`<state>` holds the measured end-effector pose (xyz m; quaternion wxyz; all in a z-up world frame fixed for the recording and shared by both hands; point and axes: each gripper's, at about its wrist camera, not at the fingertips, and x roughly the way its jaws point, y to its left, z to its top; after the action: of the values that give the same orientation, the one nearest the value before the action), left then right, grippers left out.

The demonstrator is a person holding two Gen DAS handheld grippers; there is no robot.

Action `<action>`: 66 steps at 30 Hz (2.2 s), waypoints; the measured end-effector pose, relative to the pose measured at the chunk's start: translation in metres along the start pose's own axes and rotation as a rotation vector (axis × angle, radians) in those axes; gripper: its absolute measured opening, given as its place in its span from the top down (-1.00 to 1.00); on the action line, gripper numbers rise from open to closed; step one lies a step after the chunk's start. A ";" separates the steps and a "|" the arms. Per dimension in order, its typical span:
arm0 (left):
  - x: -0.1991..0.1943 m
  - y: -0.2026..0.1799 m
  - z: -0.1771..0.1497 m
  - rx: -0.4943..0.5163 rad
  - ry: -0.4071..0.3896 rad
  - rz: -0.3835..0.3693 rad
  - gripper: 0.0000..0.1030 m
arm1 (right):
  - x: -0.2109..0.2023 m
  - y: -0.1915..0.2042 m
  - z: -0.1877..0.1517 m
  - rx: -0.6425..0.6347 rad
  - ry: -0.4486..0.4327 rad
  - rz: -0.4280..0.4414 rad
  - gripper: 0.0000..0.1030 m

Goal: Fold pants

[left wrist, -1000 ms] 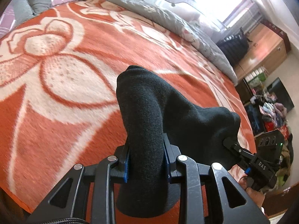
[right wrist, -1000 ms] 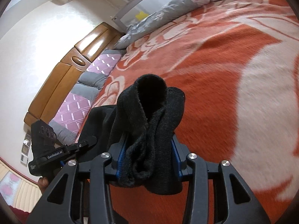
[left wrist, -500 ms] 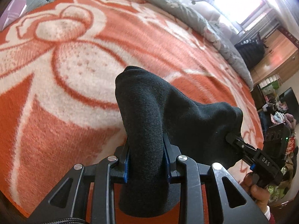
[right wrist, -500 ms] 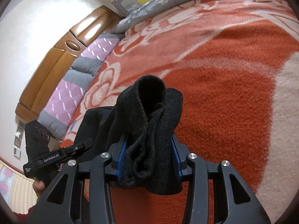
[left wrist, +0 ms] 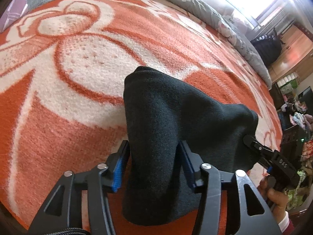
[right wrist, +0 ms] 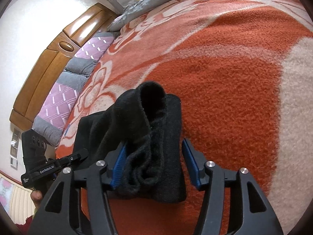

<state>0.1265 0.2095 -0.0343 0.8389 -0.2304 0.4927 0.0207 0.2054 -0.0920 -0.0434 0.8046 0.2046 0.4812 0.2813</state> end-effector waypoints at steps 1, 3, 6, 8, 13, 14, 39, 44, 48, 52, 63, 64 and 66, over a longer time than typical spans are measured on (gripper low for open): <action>0.000 -0.001 0.000 0.005 -0.001 0.005 -0.02 | 0.000 0.002 0.000 -0.004 -0.002 -0.004 -0.11; -0.001 -0.002 0.000 0.008 -0.002 0.014 -0.04 | -0.003 0.004 -0.001 -0.015 -0.006 -0.013 -0.11; -0.002 -0.004 -0.001 0.018 -0.003 0.032 -0.14 | -0.005 0.008 -0.001 -0.024 -0.011 -0.026 -0.11; -0.003 -0.005 -0.003 0.022 -0.007 0.039 -0.15 | -0.006 0.009 -0.001 -0.023 -0.013 -0.033 -0.11; -0.010 -0.005 -0.008 0.026 -0.014 0.053 -0.18 | -0.013 0.010 -0.003 -0.024 -0.023 -0.043 -0.11; -0.012 -0.006 -0.010 0.031 -0.019 0.059 -0.19 | -0.015 0.010 -0.004 -0.025 -0.026 -0.044 -0.11; -0.054 -0.038 -0.066 0.179 -0.141 0.138 -0.47 | -0.056 0.063 -0.056 -0.272 -0.132 -0.151 -0.44; -0.065 -0.044 -0.079 0.207 -0.205 0.152 -0.53 | -0.064 0.072 -0.069 -0.345 -0.179 -0.169 -0.54; -0.070 -0.049 -0.088 0.245 -0.248 0.222 -0.56 | -0.068 0.075 -0.079 -0.386 -0.199 -0.187 -0.56; -0.071 -0.050 -0.094 0.253 -0.266 0.247 -0.57 | -0.068 0.074 -0.087 -0.398 -0.202 -0.198 -0.57; -0.079 -0.050 -0.108 0.244 -0.336 0.233 -0.58 | -0.072 0.078 -0.108 -0.463 -0.277 -0.219 -0.59; -0.079 -0.050 -0.109 0.248 -0.339 0.232 -0.58 | -0.073 0.079 -0.110 -0.471 -0.290 -0.215 -0.59; -0.078 -0.053 -0.112 0.262 -0.350 0.242 -0.58 | -0.072 0.079 -0.114 -0.494 -0.305 -0.212 -0.60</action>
<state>0.0084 0.1315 0.0043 0.9255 -0.0517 0.3625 0.0967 0.0562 -0.0725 0.0001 0.9178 -0.0086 0.2909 0.2702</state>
